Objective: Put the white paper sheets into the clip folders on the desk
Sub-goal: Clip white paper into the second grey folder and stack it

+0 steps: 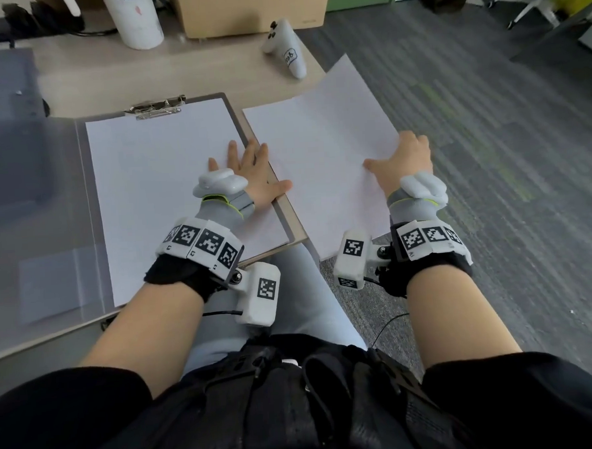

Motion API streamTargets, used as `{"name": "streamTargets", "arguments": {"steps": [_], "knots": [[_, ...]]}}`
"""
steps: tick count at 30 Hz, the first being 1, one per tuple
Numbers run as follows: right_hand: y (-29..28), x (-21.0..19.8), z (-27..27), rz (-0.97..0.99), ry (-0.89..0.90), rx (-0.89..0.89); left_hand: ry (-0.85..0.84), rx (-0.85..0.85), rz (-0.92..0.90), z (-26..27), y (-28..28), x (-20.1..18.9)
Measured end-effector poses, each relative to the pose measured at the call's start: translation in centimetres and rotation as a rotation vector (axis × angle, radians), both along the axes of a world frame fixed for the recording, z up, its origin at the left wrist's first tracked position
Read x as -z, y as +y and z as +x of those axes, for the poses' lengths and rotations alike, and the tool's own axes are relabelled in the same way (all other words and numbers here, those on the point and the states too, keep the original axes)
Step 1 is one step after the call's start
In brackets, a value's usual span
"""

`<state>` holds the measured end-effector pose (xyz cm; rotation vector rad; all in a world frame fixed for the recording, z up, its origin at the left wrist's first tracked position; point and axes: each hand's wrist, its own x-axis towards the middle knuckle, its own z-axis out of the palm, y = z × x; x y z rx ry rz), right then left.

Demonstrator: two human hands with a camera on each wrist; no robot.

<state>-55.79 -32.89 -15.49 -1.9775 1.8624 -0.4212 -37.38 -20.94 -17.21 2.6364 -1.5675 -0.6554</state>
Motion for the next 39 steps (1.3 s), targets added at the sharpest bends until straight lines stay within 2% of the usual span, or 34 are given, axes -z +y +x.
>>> {"name": "streamTargets", "arguments": {"steps": [6, 12, 15, 22, 24, 28, 34, 39], "knots": [[1.0, -1.2, -0.2, -0.042, -0.014, 0.008, -0.001, -0.011, -0.009, 0.0, -0.1, 0.2], [2.3, -5.4, 0.8, -0.207, -0.022, -0.063, 0.045, -0.064, -0.067, 0.0, -0.2, 0.1], [3.2, -7.7, 1.4, -0.306, -0.118, -0.08, 0.193, -0.203, -0.256, -0.3, -0.8, -0.7], [4.8, -10.5, 2.7, -0.508, -0.528, -0.118, 0.845, -0.558, -0.981, 1.6, -0.7, -5.2], [5.0, -10.2, 3.5, -0.527, -0.669, -0.145, 0.906, -0.594, -1.13, 2.9, 0.3, -6.7], [5.7, -9.2, 5.8, -0.481, -0.822, -0.248, 0.881, -0.582, -1.364, 5.2, 3.2, -8.8], [8.1, -7.1, 10.6, -0.209, -0.886, -0.469, 0.684, -0.73, -1.424, 9.0, 8.5, -8.7], [11.0, -5.2, 14.2, -0.031, -0.891, -0.629, 0.525, -0.848, -1.379, 11.4, 12.9, -7.6]]}}
